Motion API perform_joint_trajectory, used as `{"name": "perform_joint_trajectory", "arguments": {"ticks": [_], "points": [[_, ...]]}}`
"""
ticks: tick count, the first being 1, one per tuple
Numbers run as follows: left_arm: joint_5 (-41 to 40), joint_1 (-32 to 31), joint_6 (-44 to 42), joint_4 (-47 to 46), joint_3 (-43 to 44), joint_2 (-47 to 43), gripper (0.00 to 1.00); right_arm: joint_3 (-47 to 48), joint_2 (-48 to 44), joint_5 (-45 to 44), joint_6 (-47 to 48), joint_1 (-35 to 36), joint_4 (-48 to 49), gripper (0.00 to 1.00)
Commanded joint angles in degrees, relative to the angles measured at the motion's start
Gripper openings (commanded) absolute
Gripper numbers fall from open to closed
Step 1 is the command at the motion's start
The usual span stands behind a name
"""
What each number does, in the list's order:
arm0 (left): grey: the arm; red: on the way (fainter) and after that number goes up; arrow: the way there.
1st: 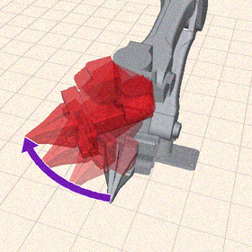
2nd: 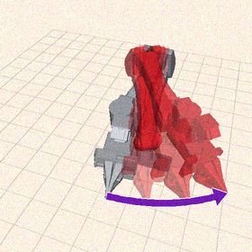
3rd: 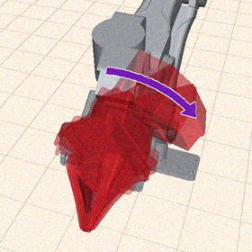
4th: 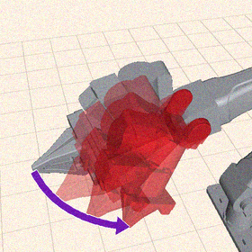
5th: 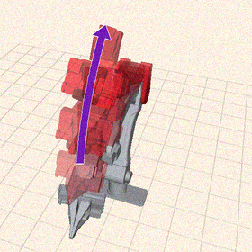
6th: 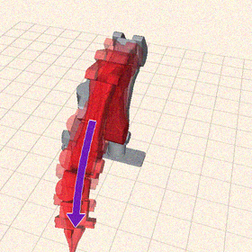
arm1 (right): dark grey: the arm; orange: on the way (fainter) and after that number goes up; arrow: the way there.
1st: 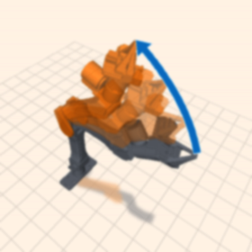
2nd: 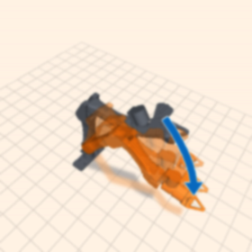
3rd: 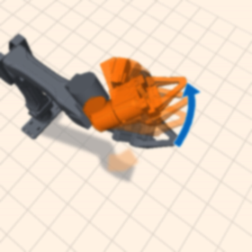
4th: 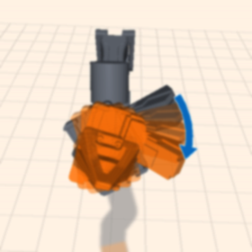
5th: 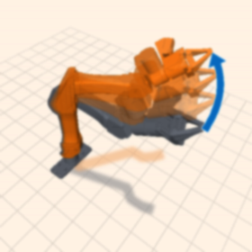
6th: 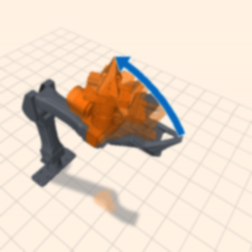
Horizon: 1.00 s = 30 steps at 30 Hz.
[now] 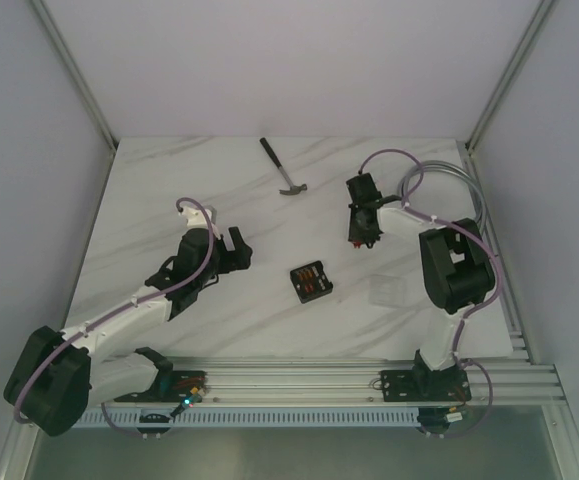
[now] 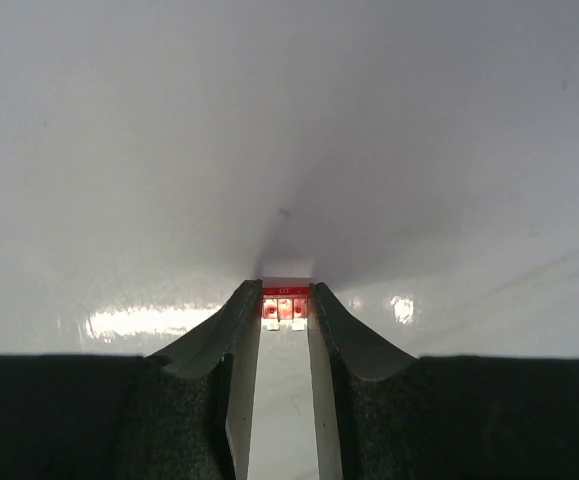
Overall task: Snap on the fuse box
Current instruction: Pick up the fuse from the center of the board.
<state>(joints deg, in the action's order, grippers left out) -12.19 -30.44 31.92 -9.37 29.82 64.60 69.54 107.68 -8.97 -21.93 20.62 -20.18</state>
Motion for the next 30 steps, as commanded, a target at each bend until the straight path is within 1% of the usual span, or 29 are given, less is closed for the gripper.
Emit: {"name": "perform_joint_trajectory", "arguments": {"ticks": [1, 8, 13, 16, 19, 22, 30], "points": [[1.9, 0.2, 0.2, -1.3, 1.0, 0.0, 1.0, -2.3, -3.1, 1.8, 1.3, 1.7, -3.5, 0.2], [3.0, 0.2, 0.1, -1.4, 1.1, 0.3, 1.0, -2.1, -2.3, 2.2, 3.9, 3.2, -8.9, 0.24], [3.1, 0.2, -0.2, -1.4, 0.8, -0.5, 1.0, -1.7, -1.4, 4.6, 7.2, 3.1, -10.4, 0.36], [3.2, 0.1, -0.4, -1.4, 0.7, -0.7, 1.0, -0.9, -0.3, 6.2, 9.1, 3.0, -11.2, 0.4], [3.4, 0.2, -0.5, -1.4, 0.7, -0.8, 1.0, 0.3, 1.2, 7.3, 10.8, 2.7, -11.9, 0.43], [3.4, 0.2, -0.7, -1.4, 0.6, -0.8, 1.0, 1.3, 2.5, 8.5, 11.9, 2.5, -12.2, 0.43], [4.0, 0.2, -0.9, -1.4, 0.8, -0.4, 1.0, 2.6, 5.1, 7.7, 12.7, 1.9, -12.6, 0.41]]}}
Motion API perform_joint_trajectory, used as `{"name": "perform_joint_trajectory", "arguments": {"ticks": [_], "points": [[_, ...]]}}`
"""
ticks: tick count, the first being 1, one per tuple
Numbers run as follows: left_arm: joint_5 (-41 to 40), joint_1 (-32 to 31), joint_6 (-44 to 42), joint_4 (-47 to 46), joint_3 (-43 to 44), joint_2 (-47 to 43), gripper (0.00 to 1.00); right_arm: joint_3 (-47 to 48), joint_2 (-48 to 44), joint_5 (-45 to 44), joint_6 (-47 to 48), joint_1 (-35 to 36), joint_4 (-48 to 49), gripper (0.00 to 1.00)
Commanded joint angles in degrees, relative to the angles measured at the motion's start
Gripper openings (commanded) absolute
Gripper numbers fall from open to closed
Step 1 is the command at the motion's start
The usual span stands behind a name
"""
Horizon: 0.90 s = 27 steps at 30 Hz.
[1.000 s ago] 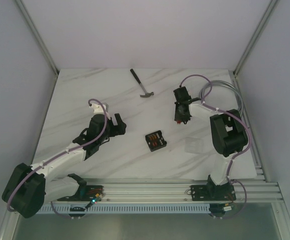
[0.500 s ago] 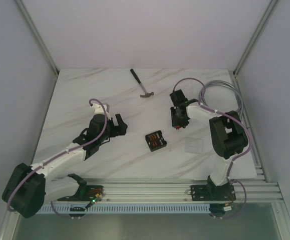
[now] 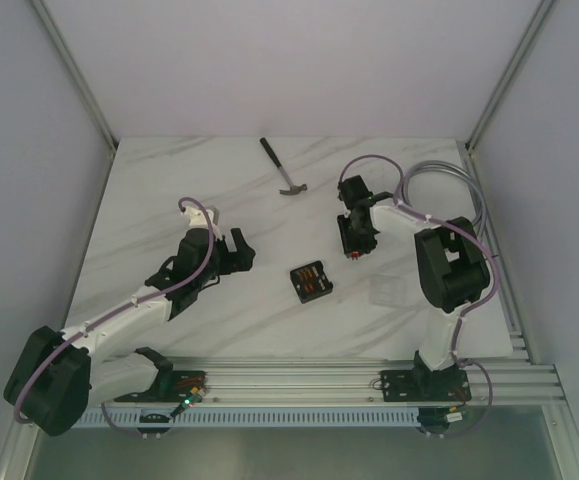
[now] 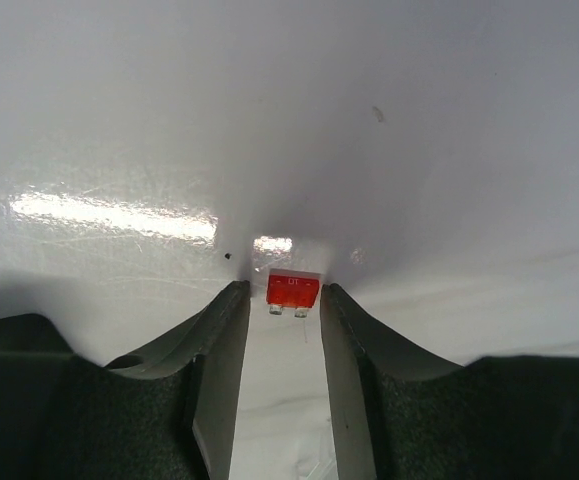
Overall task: Snap on the fuse box
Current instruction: Pick up the fuse from the center of the board.
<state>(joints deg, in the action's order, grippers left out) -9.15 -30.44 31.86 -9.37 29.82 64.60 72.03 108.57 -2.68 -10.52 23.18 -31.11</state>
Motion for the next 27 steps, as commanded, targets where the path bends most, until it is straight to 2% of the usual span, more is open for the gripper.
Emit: {"name": "perform_joint_trajectory", "arguments": {"ticks": [1, 15, 20, 27], "points": [[1.2, 0.2, -0.9, -1.4, 0.9, -0.3, 1.0, 0.2, 4.5, 1.4, 1.4, -0.7, -1.6, 0.4], [4.4, -0.3, 0.1, -2.6, 1.7, 1.4, 1.0, 1.1, 6.2, -2.7, -1.6, -0.1, -0.7, 0.22], [6.1, -2.1, 2.1, -5.3, 1.3, 1.7, 0.99, -1.7, -0.5, -1.1, -4.3, 0.9, 2.6, 0.17], [4.7, -8.2, 4.9, -13.4, 0.9, 2.2, 0.92, -7.7, -14.0, 1.3, -12.1, 2.8, 9.6, 0.19]]}}
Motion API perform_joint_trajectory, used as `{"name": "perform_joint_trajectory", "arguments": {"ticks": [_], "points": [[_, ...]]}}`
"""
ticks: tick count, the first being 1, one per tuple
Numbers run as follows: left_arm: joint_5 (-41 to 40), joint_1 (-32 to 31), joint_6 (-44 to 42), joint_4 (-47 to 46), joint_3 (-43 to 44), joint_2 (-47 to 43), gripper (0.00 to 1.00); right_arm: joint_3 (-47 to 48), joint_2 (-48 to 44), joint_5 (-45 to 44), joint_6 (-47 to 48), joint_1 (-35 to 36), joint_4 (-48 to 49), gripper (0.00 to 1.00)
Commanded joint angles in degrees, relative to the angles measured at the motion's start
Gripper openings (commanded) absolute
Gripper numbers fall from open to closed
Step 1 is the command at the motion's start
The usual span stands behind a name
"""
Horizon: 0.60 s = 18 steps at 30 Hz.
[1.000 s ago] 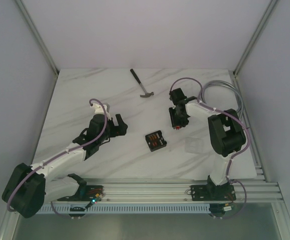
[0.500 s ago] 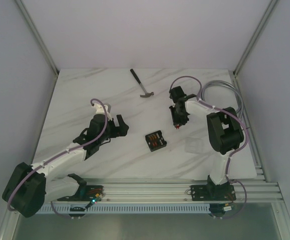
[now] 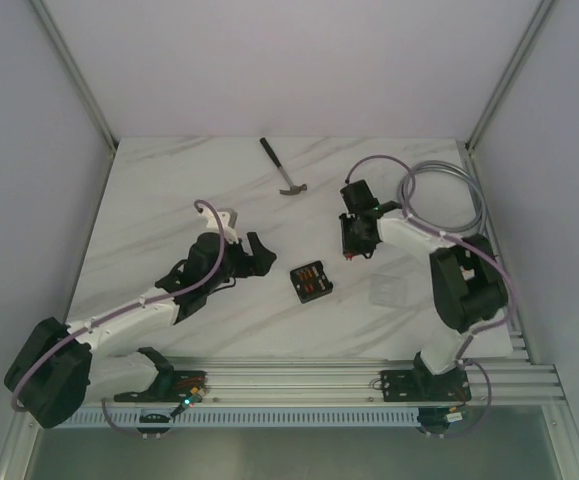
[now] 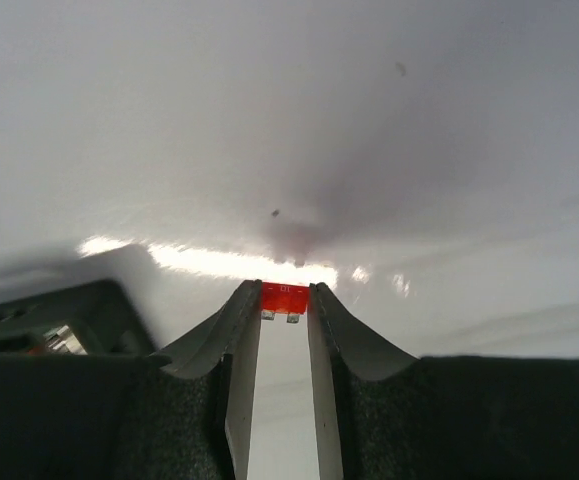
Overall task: Snap on the fuse box
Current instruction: Pick up the fuse from the center of the board.
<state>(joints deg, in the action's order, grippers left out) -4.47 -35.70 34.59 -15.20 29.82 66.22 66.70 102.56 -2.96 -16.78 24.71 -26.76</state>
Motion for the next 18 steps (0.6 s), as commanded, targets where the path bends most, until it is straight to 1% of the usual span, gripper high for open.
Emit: {"name": "perform_joint_trajectory", "arguments": {"ticks": [1, 5, 10, 13, 18], "points": [[-0.3, -4.0, 2.4, -9.8, 0.5, 0.6, 0.92, -3.2, -9.7, 2.0, -6.9, 1.7, 6.5, 0.19], [-2.2, -8.0, 2.3, -14.9, 0.4, 0.8, 0.89, -7.2, -17.6, 3.4, -11.4, 3.8, 10.7, 0.19], [-5.7, -12.9, -1.2, -18.7, 1.2, 1.2, 0.82, -12.5, -25.2, 5.9, -17.4, 6.3, 17.6, 0.19], [-7.4, -15.1, -3.9, -20.5, 1.7, 1.9, 0.75, -15.0, -28.8, 6.3, -20.6, 7.9, 20.9, 0.18], [-7.6, -16.4, -5.8, -21.2, 3.5, 3.9, 0.57, -16.9, -32.4, 6.2, -22.7, 10.9, 23.4, 0.17]]}}
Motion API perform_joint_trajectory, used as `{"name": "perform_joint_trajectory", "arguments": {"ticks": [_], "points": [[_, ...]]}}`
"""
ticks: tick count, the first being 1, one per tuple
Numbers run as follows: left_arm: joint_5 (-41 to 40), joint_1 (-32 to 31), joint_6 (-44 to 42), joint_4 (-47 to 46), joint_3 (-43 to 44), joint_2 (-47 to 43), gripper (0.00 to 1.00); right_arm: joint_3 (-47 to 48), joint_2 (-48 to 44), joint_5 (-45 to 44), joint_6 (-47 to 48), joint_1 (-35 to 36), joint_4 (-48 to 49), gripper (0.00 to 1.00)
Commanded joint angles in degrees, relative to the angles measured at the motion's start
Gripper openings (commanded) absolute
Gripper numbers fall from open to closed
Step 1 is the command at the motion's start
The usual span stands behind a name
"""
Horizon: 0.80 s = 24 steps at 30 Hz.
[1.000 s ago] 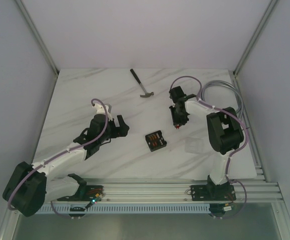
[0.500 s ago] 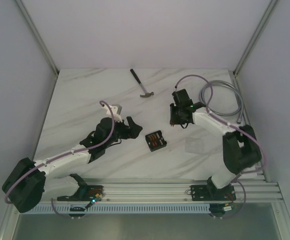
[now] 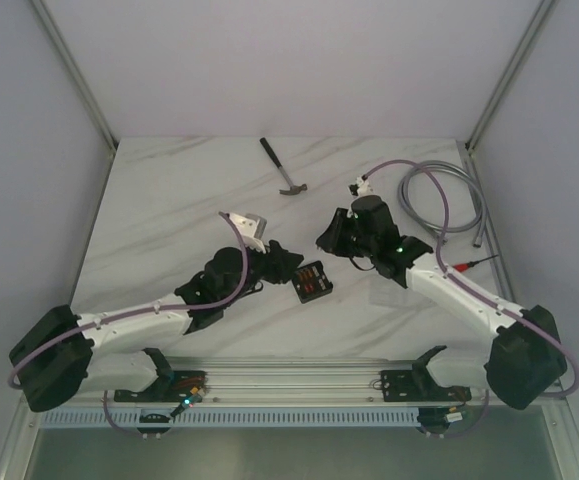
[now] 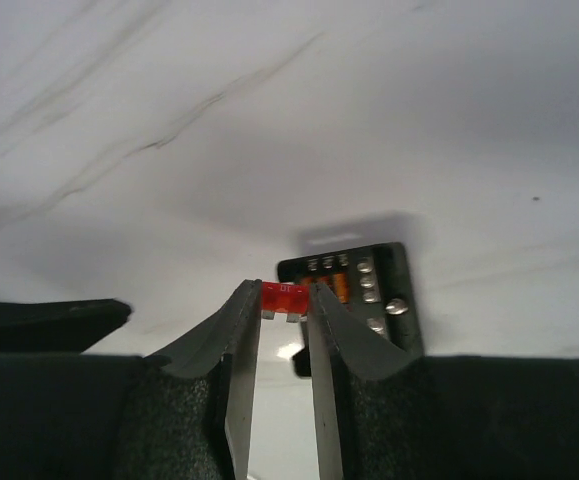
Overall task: Snap on the fuse box
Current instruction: Pick up the fuse from the center of the board, then install the fuse at the fuse box base.
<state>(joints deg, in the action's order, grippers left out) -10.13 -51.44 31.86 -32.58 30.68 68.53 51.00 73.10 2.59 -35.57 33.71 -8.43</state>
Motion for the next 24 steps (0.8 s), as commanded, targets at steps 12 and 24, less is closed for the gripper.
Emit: {"name": "perform_joint_trajectory", "arguments": {"ticks": [12, 24], "points": [[-2.3, -3.0, -5.0, -3.3, 6.7, 5.7, 0.42, -3.3, -6.5, -0.8, -5.7, 5.8, 7.3, 0.17], [-3.0, -3.2, -5.6, -2.9, 7.8, 7.0, 0.24, -3.7, -7.0, -1.5, -6.4, 7.6, 8.2, 0.17]]}}
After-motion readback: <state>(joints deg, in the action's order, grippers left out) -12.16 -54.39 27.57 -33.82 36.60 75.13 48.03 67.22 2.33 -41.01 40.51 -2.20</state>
